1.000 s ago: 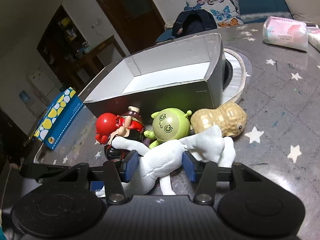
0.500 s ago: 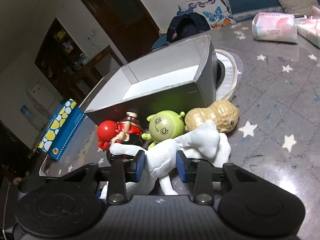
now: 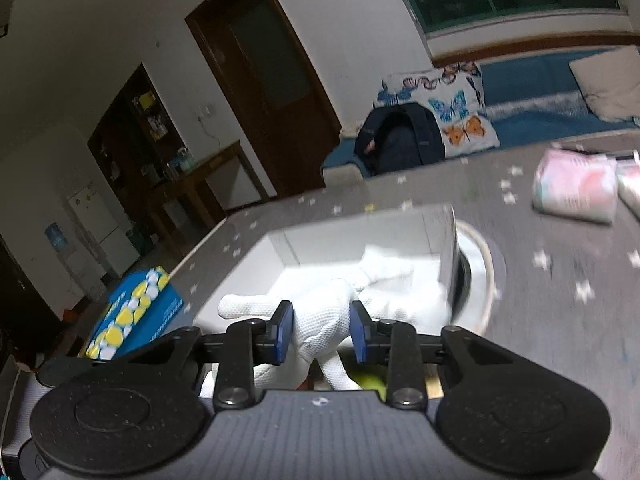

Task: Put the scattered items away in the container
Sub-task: 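Lift the white rabbit with the left gripper and drop it into the box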

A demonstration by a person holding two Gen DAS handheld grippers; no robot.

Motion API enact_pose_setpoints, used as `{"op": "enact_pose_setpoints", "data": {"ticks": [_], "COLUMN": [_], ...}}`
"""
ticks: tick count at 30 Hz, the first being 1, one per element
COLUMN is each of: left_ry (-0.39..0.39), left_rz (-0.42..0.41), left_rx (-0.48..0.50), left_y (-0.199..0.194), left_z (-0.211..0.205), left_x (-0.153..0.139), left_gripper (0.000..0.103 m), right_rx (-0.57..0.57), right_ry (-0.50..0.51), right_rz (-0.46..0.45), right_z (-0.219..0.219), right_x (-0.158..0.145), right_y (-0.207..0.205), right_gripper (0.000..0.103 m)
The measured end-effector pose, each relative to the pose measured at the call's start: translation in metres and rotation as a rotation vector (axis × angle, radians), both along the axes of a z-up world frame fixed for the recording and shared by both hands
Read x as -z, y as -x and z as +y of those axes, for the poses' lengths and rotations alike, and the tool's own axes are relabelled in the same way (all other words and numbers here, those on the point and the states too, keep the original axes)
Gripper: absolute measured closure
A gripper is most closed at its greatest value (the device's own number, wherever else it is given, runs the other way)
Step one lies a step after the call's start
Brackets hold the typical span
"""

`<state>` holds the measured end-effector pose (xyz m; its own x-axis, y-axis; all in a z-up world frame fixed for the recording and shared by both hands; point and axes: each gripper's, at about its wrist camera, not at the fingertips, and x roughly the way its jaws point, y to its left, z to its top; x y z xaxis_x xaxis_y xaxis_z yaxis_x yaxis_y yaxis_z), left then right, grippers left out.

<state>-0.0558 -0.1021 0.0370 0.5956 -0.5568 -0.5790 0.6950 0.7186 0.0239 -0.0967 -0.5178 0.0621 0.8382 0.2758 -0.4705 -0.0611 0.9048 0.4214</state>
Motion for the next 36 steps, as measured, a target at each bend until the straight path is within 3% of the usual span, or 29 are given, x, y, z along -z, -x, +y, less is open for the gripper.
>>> {"op": "enact_pose_setpoints", "data": {"ticks": [7, 16, 22, 28, 36], "left_ry": [-0.015, -0.088, -0.12, -0.114, -0.089], "left_rz": [0.047, 0.168, 0.241, 0.26, 0.217], "left_rx": [-0.045, -0.121, -0.15, -0.169, -0.194], "left_y": [-0.071, -0.148, -0.164, -0.165, -0.157], "left_z": [-0.02, -0.039, -0.037, -0.03, -0.018], "left_x": [-0.007, 0.033, 0.052, 0.051, 0.034], "left_gripper": [0.086, 0.082, 0.079, 0.076, 0.076], "right_rx": [0.032, 0.095, 0.098, 0.092, 0.088], "right_ry": [0.014, -0.019, -0.003, 0.044, 0.055], "right_rz": [0.015, 0.147, 0.224, 0.245, 0.228], "right_z": [-0.012, -0.025, -0.022, -0.014, -0.012], "right_x": [-0.001, 0.042, 0.066, 0.068, 0.064], "right_y": [-0.072, -0.143, -0.162, -0.165, -0.157], "right_gripper": [0.074, 0.074, 0.074, 0.073, 0.072]}}
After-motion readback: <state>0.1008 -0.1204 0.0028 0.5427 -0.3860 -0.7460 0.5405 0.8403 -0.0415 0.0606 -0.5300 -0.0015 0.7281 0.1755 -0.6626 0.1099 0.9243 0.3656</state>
